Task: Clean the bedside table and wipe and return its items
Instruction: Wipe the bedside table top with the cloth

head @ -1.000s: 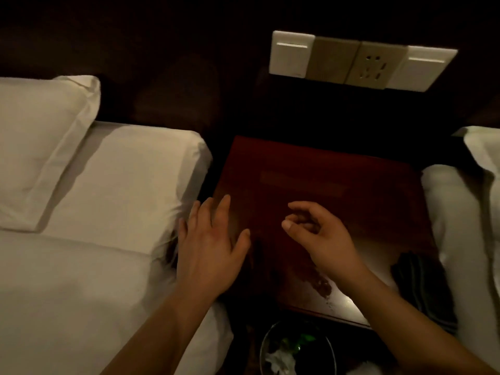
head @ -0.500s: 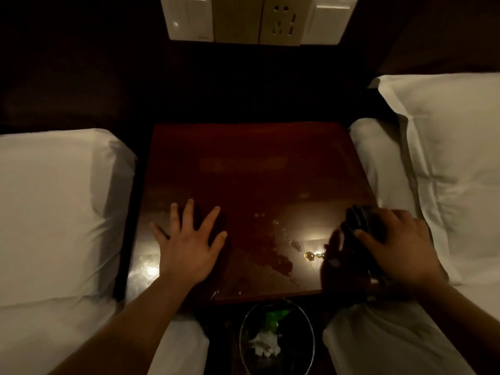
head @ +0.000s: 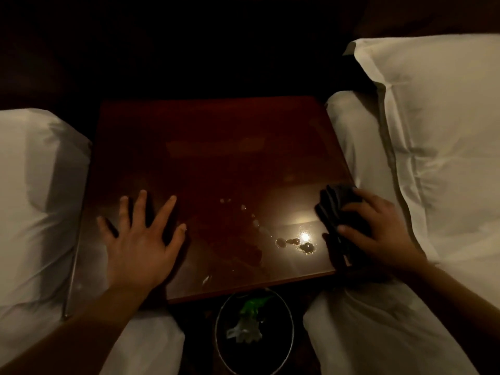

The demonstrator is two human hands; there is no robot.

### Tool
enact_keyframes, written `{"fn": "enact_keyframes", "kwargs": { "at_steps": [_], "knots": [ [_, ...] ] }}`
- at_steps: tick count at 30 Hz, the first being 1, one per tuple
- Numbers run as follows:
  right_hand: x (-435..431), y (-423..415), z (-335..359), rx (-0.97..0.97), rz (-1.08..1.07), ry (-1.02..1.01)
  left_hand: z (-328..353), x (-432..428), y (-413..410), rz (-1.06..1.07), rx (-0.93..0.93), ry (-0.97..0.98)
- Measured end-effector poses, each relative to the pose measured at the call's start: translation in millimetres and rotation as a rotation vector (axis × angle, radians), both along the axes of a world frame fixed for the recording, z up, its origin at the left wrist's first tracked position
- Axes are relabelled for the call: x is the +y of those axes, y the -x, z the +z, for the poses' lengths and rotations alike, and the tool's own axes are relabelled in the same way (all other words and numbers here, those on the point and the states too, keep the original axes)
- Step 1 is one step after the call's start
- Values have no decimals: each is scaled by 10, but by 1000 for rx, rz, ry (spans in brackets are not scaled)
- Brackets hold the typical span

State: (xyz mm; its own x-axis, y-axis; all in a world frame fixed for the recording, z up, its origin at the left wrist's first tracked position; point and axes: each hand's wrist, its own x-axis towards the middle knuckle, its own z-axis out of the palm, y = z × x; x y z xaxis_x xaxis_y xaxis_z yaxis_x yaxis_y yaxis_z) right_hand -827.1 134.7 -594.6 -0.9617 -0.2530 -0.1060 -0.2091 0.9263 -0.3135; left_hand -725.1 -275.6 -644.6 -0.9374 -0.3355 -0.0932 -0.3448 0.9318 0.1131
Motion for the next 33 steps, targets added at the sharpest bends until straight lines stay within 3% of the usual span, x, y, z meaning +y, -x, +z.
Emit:
{"fn": "enact_keyframes", "kwargs": {
  "at_steps": [2, 6, 9, 11, 15, 17, 22, 29, 33],
  "knots": [
    [5, -85, -132, -15, 24, 8, -22, -9, 1, 5, 11, 0],
    [-72, -214, -290, 181, -24, 25, -55, -31, -10, 3, 30, 18],
    [-92, -409, -313, 214, -27, 86, -85, -34, -13, -3, 31, 26],
    [-154, -636, -361, 170, 41, 130, -109, -45, -14, -2, 44, 33],
    [-255, -782, -492, 166, 320, -83, -140, -58, -5, -5, 55, 45],
    [-275, -550, -520, 180, 360, -113, -143, -60, -1, -5, 52, 48],
    [-601, 111, -421, 225, 15, -156, -102, -26, -13, 1, 55, 39],
    [-683, -880, -515, 209, 329, -37, -117, -44, -19, -2, 50, 42],
    [-808, -107, -398, 299, 100, -190, -135, -53, -13, -3, 50, 38]
  ]
}}
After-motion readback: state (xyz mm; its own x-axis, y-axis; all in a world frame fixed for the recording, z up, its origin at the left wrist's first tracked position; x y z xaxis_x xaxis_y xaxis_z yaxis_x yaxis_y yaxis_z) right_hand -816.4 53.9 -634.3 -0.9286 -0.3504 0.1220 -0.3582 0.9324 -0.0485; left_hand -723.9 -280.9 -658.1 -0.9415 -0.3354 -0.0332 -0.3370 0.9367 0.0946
